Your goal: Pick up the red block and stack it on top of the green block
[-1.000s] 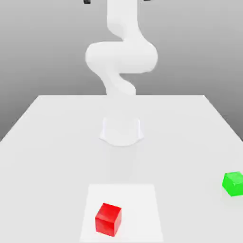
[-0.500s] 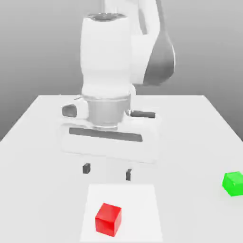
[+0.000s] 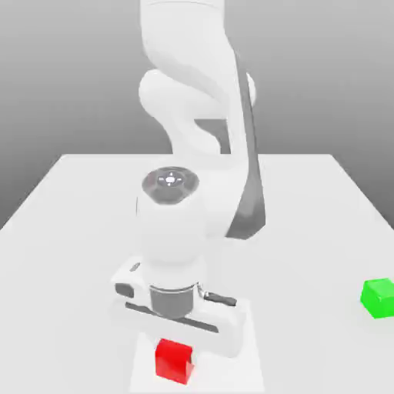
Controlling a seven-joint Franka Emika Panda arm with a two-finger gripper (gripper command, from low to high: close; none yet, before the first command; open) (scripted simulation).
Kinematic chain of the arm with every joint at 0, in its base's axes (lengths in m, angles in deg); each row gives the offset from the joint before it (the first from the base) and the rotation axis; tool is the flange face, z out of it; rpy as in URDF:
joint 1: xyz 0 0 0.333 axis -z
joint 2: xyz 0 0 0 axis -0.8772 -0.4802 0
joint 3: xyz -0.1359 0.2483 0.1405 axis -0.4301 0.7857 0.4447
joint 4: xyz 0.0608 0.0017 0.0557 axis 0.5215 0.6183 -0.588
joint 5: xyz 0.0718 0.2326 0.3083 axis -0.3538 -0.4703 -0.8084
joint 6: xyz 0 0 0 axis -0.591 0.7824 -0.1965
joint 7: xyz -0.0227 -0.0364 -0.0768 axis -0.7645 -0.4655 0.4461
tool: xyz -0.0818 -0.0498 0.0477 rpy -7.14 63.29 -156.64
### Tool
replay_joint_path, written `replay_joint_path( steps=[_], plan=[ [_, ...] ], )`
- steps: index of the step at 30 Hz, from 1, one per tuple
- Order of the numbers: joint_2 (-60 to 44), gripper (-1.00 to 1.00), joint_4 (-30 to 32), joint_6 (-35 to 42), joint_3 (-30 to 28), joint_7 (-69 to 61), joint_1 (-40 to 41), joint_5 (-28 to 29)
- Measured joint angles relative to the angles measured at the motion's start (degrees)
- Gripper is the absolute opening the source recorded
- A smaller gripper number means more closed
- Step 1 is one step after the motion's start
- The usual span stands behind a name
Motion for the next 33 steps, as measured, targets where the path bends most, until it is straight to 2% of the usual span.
replay_joint_path(
  steps=[6, 26, 28, 31, 32, 33],
  plan=[
    [9.8, -1.00, 1.4, 8.4, 0.6, -0.1, -0.8, 0.2],
    [14.1, -1.00, 0.1, 14.6, 24.1, -4.8, -24.4, 4.5],
    [12.4, -1.00, -0.1, 13.4, 24.8, -4.0, -26.0, 6.3],
    [6.7, -1.00, -0.6, 8.6, 22.0, -0.1, -28.4, 11.9],
    [4.8, 1.00, -0.7, 7.0, 20.7, 1.1, -29.5, 13.6],
    [4.8, 1.00, -0.7, 7.0, 20.7, 1.1, -29.5, 13.6]
  ],
)
